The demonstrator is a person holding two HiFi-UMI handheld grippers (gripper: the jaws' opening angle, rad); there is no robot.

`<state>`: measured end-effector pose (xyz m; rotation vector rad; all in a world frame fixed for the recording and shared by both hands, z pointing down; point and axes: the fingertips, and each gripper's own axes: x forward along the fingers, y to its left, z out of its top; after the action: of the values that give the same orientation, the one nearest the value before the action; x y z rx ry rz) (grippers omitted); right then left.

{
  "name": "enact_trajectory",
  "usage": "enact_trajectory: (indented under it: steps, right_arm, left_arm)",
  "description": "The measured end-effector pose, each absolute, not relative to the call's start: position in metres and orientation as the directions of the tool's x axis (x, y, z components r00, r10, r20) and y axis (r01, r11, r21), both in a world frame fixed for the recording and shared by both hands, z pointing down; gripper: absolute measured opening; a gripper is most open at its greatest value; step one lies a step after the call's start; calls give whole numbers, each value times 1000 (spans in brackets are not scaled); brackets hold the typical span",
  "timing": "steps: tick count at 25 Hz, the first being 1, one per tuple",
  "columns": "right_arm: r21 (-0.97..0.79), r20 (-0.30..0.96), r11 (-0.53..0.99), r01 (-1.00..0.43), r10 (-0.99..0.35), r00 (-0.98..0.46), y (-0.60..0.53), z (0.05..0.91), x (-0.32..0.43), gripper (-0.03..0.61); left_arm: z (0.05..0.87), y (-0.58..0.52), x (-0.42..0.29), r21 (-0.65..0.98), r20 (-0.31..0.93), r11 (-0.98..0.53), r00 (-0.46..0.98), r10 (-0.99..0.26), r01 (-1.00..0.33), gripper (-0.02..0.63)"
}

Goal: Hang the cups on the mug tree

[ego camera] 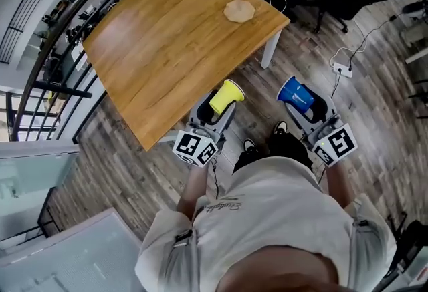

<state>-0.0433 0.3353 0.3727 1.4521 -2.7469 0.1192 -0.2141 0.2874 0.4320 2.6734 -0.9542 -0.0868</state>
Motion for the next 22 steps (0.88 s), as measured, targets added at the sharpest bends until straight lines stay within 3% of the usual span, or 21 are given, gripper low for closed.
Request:
enact_trajectory:
  steps: [13,22]
  right_arm:
    - [-134,19,630,-765,-770,-638,259,377,-40,227]
    - [-164,-55,622,-765,-780,-623,154,371,31,227]
  left_arm:
    - [439,236,-219,307,49,-675,719,-693,-671,273]
    - [411,143,-153,231,58,-679,706,-706,-697,273]
